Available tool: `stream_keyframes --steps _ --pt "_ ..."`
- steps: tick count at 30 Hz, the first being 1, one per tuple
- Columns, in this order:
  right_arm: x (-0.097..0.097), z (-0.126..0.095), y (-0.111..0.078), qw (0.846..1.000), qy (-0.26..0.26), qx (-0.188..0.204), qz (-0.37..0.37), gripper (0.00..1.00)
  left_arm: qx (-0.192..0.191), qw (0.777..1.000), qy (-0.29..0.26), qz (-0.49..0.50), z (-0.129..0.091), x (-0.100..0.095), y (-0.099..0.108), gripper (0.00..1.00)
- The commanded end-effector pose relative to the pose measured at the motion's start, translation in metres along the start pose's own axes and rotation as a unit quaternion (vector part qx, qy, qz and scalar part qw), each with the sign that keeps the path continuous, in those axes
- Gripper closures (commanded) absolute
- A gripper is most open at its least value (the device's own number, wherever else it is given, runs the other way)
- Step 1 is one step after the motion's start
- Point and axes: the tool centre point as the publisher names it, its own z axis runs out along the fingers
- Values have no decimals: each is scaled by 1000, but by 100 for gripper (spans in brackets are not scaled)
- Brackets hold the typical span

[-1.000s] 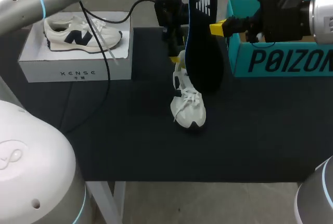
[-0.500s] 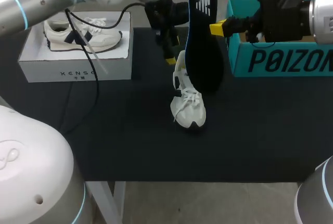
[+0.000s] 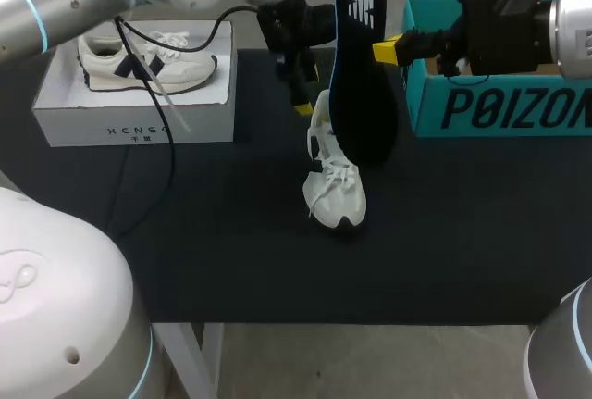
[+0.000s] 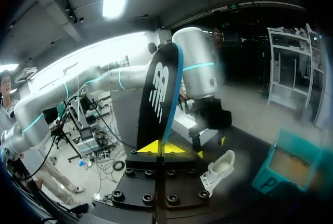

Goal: Take the shoe out of the shoebox, open the shoe tongue, remove and reinsert the insole, then place the shoe into the shoebox

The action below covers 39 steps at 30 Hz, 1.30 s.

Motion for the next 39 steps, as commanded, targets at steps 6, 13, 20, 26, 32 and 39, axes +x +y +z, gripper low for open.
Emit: stream_keyframes --steps 6,13,20,26,32,39 --pt "-1 3 0 1000 -1 0 0 100 0 1000 -1 0 1 1 0 0" --pt "-1 3 0 1000 -1 0 0 100 55 998 -35 20 -5 5 -3 0" --pt "-1 3 0 1000 -1 0 0 100 156 984 -81 25 -15 15 1 0" --pt "-1 3 0 1000 -1 0 0 100 222 972 -80 2 -30 30 0 0" --pt "-1 3 0 1000 -1 0 0 100 265 961 -77 -8 -44 45 -1 0" --pt "-1 3 0 1000 -1 0 0 100 356 930 -89 10 -61 51 6 0"
